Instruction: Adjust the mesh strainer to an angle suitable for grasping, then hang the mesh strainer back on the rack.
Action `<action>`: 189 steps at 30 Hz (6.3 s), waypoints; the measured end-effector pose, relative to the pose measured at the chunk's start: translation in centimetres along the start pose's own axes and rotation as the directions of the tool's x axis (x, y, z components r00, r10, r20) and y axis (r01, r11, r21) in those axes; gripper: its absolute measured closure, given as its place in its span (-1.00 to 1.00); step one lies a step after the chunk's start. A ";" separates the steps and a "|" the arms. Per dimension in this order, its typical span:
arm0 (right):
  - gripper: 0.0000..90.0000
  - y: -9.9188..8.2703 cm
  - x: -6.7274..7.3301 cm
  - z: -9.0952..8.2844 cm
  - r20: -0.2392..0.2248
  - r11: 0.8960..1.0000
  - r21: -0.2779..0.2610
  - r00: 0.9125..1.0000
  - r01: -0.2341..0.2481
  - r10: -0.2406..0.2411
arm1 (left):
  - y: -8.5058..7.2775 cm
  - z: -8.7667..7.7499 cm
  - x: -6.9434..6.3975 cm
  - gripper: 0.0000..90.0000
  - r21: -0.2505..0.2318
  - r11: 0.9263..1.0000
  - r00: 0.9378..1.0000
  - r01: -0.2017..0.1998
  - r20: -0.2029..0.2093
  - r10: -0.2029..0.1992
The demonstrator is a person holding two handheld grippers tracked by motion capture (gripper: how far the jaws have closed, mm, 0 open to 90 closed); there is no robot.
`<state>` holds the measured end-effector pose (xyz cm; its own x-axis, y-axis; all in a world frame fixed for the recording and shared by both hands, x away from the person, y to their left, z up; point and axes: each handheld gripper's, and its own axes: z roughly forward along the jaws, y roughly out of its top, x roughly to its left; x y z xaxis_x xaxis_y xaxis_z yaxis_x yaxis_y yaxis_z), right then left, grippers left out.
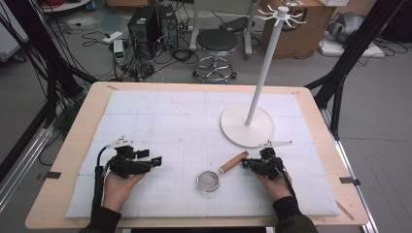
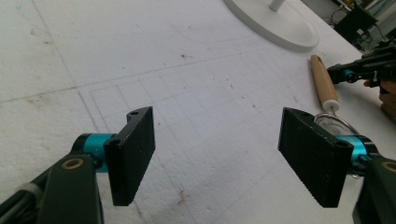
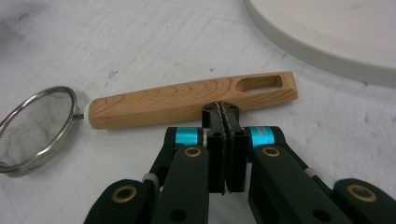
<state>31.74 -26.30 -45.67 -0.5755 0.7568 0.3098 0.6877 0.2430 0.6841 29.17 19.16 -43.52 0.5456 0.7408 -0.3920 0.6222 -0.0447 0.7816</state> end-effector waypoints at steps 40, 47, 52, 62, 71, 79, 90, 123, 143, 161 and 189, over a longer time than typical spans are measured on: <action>0.98 5.7 5.9 8.2 -0.116 0.988 0.080 0.985 0.134 -0.124 | -0.3 0.3 -0.1 -0.37 0.029 1.000 1.000 0.000 -0.004 0.000; 0.99 6.4 6.7 9.0 -0.144 0.982 0.114 0.980 0.151 -0.134 | -0.5 0.4 -0.1 -0.37 0.039 0.999 1.000 -0.002 -0.005 0.002; 0.99 6.8 7.5 9.7 -0.167 0.975 0.131 0.974 0.178 -0.156 | -0.4 0.4 0.0 -0.37 0.040 0.999 1.000 -0.003 -0.006 0.003; 0.84 7.0 7.8 9.8 -0.176 0.970 0.138 0.969 0.198 -0.173 | -0.5 0.3 0.1 -0.37 0.045 0.999 1.000 0.002 -0.006 -0.002; 0.09 7.4 6.9 8.6 -0.184 0.994 0.090 0.982 0.061 -0.043 | -0.5 0.1 0.1 -0.37 0.042 0.999 1.000 0.001 -0.004 -0.001; 0.00 7.3 7.9 8.3 -0.203 0.995 0.098 0.979 0.029 -0.008 | -0.5 0.2 0.0 -0.37 0.044 0.999 1.000 -0.002 -0.005 0.002; 0.01 6.5 9.5 8.4 -0.174 0.988 0.152 0.985 0.027 0.000 | -0.5 0.0 -0.1 -0.37 0.039 0.999 1.000 -0.002 0.000 0.002; 0.14 5.6 12.1 9.0 -0.037 0.980 0.173 0.995 0.103 -0.098 | -0.3 -0.3 -0.2 -0.37 0.029 1.000 1.000 -0.008 0.007 0.007; 0.32 4.9 14.3 9.5 0.128 0.956 0.185 0.959 0.226 -0.252 | -0.3 -0.3 -0.3 -0.37 0.023 1.000 1.000 -0.008 0.015 0.007; 0.52 5.5 13.7 9.4 0.097 0.956 0.208 0.968 0.206 -0.230 | -0.3 -0.3 -0.3 -0.37 0.028 1.000 1.000 -0.010 0.012 0.010; 0.55 5.8 13.2 9.3 0.048 0.940 0.222 0.960 0.259 -0.276 | -0.4 -0.2 -0.1 -0.36 0.035 0.999 1.000 -0.008 0.004 0.008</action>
<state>32.23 -9.24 -43.70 -0.7211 0.6886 0.0766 0.5955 0.5595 0.5765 28.83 19.24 -43.71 0.5531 0.7375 -0.3876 0.6370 -0.0745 0.7673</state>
